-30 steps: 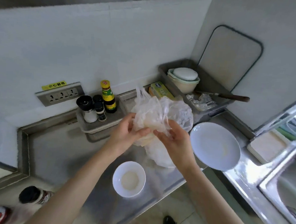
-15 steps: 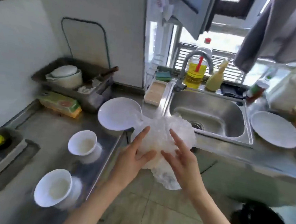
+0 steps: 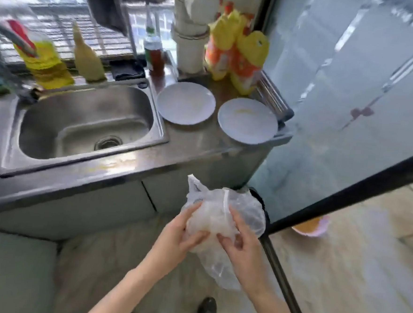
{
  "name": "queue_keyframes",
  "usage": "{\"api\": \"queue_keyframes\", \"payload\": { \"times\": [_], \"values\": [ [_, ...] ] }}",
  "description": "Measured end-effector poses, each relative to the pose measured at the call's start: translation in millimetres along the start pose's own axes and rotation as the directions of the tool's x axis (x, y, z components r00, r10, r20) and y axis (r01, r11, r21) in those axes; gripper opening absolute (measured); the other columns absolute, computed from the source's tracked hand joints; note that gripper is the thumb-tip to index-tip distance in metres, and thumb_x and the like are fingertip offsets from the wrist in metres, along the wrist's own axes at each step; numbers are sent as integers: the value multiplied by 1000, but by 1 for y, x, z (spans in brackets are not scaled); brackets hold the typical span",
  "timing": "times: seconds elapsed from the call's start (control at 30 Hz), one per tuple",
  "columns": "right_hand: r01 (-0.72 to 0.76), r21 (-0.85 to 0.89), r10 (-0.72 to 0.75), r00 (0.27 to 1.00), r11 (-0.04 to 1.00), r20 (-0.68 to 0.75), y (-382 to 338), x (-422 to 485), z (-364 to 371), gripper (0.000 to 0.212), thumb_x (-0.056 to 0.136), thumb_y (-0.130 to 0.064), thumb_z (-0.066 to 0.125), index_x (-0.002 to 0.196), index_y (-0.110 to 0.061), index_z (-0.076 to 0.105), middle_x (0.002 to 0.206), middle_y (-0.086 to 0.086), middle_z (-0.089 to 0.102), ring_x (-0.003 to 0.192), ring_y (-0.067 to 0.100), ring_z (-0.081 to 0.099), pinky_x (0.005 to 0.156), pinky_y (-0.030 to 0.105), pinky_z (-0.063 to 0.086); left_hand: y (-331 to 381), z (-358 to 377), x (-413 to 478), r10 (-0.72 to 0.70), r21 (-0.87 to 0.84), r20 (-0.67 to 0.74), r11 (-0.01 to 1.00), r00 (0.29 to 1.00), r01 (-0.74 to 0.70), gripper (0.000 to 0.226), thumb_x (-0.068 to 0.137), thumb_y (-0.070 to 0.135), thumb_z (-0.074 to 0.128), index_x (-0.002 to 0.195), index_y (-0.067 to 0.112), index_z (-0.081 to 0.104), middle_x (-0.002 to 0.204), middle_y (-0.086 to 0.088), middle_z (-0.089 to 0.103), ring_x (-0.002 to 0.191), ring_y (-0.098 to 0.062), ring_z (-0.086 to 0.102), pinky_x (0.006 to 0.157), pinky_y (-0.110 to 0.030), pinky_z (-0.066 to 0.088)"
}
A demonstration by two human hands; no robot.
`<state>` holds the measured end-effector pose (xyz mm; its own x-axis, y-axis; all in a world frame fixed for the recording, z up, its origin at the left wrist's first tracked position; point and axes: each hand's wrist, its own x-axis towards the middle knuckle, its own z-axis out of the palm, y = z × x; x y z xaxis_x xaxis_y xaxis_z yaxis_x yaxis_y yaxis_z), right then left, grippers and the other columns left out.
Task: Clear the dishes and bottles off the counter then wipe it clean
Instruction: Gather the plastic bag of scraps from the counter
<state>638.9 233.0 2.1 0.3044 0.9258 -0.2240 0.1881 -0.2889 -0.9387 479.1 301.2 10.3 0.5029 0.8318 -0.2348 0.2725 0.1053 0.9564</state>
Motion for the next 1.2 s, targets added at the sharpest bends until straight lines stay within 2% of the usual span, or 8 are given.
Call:
{"api": "queue_keyframes", "payload": {
  "times": [0.17,0.37,0.57,0.63,0.8,0.97,1.1,1.2],
  "values": [
    [-131,-4,129,981,991,-146,67,49,-51,61,86,-16,66,122,-58,41,110,0,66,86,24,64,84,36,54,-32,62,87,-87,9,81,996,993,86,53,78,35,71,115,55,39,111,4,58,93,-12,62,76,-24,53],
    [-278,21,275,934,960,-227,163,147,-71,54,88,-19,63,126,-49,41,103,15,65,87,33,62,80,39,55,-109,106,208,-288,38,63,958,956,286,59,78,25,73,121,22,34,109,9,45,99,-12,54,79,-21,46],
    [-328,117,348,886,937,-306,286,245,-76,53,89,-15,61,135,-35,42,96,-13,60,68,-3,57,64,8,45,-216,131,308,-315,157,52,940,948,304,55,80,25,70,123,28,37,111,7,51,104,-10,52,86,-25,42],
    [-331,158,365,884,930,-292,326,273,-70,52,90,-12,60,135,-32,42,105,-20,56,76,-12,58,66,6,45,-252,138,331,-323,189,7,930,946,316,49,80,24,69,119,27,41,107,7,52,102,-13,53,87,-27,44],
    [-366,121,385,889,923,-249,435,334,-49,56,89,-15,61,141,-20,39,131,-1,54,103,3,57,80,4,43,-331,158,367,-334,213,-12,920,943,328,37,82,24,67,112,28,46,101,11,55,93,-5,56,73,-17,44],
    [-486,38,475,829,873,-295,490,351,-55,74,85,-21,68,146,-11,27,152,9,26,140,19,24,110,25,21,-379,174,371,-317,238,-1,921,949,308,35,79,18,70,97,38,48,99,6,58,88,-6,58,79,-20,47],
    [-224,-464,72,943,857,-324,491,320,-60,73,84,-20,69,145,-21,30,154,15,17,143,29,17,113,38,22,-392,189,366,-255,358,47,907,966,222,41,81,18,69,105,43,47,110,16,49,102,-8,53,89,-23,40],
    [-140,-566,23,978,812,-210,519,321,-61,86,80,-28,72,147,-33,19,157,15,4,144,35,9,113,42,20,-414,205,385,-152,494,171,868,973,49,52,82,17,68,129,25,47,136,9,37,124,-5,36,101,-19,25]
  ]
}}
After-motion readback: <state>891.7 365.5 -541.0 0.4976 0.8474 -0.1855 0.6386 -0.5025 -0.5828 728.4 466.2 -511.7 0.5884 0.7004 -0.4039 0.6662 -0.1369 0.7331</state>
